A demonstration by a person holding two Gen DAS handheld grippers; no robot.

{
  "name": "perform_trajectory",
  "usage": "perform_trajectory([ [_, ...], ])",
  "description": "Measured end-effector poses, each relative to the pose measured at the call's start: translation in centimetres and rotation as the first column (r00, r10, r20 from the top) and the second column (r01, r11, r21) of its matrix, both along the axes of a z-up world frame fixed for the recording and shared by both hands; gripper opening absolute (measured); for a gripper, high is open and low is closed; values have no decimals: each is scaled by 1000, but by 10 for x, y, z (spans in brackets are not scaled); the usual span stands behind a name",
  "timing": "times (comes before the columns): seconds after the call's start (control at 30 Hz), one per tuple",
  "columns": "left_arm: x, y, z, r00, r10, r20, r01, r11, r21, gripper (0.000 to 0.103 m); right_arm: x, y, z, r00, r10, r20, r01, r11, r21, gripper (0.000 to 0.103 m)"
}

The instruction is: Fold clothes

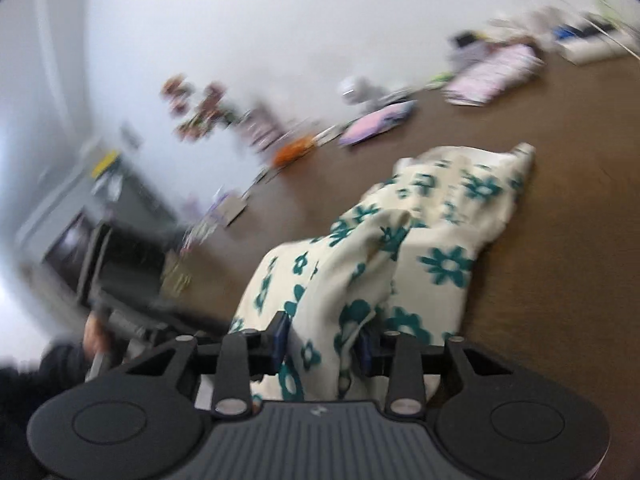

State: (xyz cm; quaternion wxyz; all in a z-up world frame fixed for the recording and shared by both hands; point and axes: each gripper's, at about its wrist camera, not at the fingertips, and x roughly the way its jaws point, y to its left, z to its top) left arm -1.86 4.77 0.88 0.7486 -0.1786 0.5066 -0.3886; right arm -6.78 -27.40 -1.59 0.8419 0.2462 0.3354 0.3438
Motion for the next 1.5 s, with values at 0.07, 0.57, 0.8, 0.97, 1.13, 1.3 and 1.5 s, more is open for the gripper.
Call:
perform_trajectory([
  [0.07,0,0,-2,999,32,-7,-32,999,-23,41,-1,-4,-3,999,-34,-17,34,999,34,36],
  [0.57,-15,9,34,941,216,259,-220,975,-13,49,-41,7,36,925,-204,320,271,946,-178,33],
  [0.8,5,-33,29,923,196,330,-232,970,74,47,-34,37,46,877,-139,461,260,942,-211,26],
  [0.97,7,-37,7,926,185,329,-247,956,160,46,5,43,9,956,-178,234,249,912,-325,11],
  [1.13,-15,-35,2,926,148,346,-228,952,205,47,-1,46,11,967,-158,197,225,895,-384,11],
  [1.3,-11,-13,15,951,181,251,-217,968,125,50,-15,39,17,976,-143,164,194,914,-355,14],
  [1.5,68,11,11,919,335,208,-364,923,122,58,28,-12,46,933,-342,113,359,910,-206,45],
])
